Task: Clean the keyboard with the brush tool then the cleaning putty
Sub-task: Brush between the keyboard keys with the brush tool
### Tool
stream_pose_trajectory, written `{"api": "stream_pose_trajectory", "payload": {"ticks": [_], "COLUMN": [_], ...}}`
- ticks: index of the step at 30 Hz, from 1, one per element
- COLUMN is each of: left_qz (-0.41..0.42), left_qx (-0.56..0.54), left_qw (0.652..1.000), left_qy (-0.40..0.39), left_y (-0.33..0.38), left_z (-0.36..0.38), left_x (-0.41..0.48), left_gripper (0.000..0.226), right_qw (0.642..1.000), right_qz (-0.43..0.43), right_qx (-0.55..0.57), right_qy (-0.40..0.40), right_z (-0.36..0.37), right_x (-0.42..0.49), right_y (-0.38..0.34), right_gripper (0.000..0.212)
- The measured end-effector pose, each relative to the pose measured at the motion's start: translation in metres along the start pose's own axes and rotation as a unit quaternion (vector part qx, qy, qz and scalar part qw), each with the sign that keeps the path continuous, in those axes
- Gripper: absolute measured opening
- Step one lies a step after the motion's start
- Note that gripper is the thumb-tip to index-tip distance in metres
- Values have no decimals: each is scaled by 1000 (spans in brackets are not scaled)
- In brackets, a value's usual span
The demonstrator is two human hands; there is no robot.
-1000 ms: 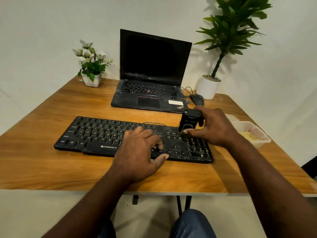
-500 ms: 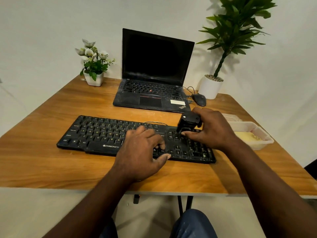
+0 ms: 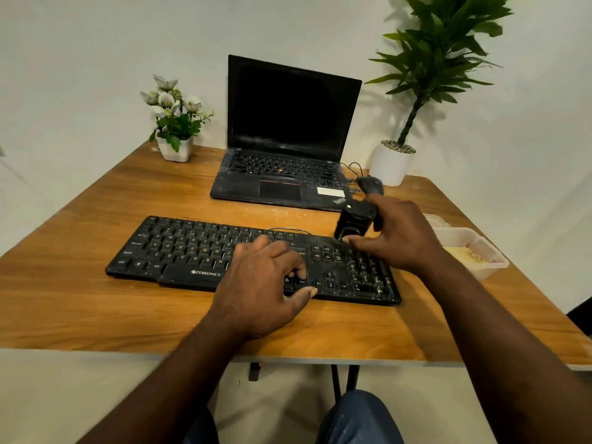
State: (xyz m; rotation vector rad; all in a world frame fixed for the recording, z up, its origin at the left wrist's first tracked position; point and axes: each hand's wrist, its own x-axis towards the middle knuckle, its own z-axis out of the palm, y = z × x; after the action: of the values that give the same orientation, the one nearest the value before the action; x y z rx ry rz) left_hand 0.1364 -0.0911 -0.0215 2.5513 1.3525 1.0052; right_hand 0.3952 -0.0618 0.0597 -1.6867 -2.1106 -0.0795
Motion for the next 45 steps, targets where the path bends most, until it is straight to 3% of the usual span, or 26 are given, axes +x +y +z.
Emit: {"api": "stream_pose_trajectory", "payload": {"ticks": [9,19,25,30,35,38,42,45], "left_qz": [2,1,3,1,-5,-4,-4,-4], "left_qx": [7,14,16,14,12,16,19,17], "left_qw": [1000,1000,1000,1000,1000,1000,1000,1000], "left_qy": [4,10,13,11,8,8,2,3], "left_y": [0,0,0,0,2,1,1,0], "left_z": [1,-1,1,0,-1,0,-1,-1], "left_x": [1,-1,0,-1,-1,0,-1,-1], "left_gripper": [30,29,31,31,31,30,31,32], "right_qw": [994,985,994,980,994,985,982,972], "right_qz": [66,34,81,55,72,61,69,69], "right_qx": [43,160,39,124,59,126,162,189], "right_qy": [-73,-64,-67,-148,-58,-102,-64,-126], "right_z": [-8,21,-10,-16,-6,-2,6,2], "right_x": [5,14,4,-6,-6,-10,-14,-18], "right_y": [-7,-44,-13,-23,-30,-37,-49,-45], "right_gripper": [73,64,72,65,68,71,69,63]}}
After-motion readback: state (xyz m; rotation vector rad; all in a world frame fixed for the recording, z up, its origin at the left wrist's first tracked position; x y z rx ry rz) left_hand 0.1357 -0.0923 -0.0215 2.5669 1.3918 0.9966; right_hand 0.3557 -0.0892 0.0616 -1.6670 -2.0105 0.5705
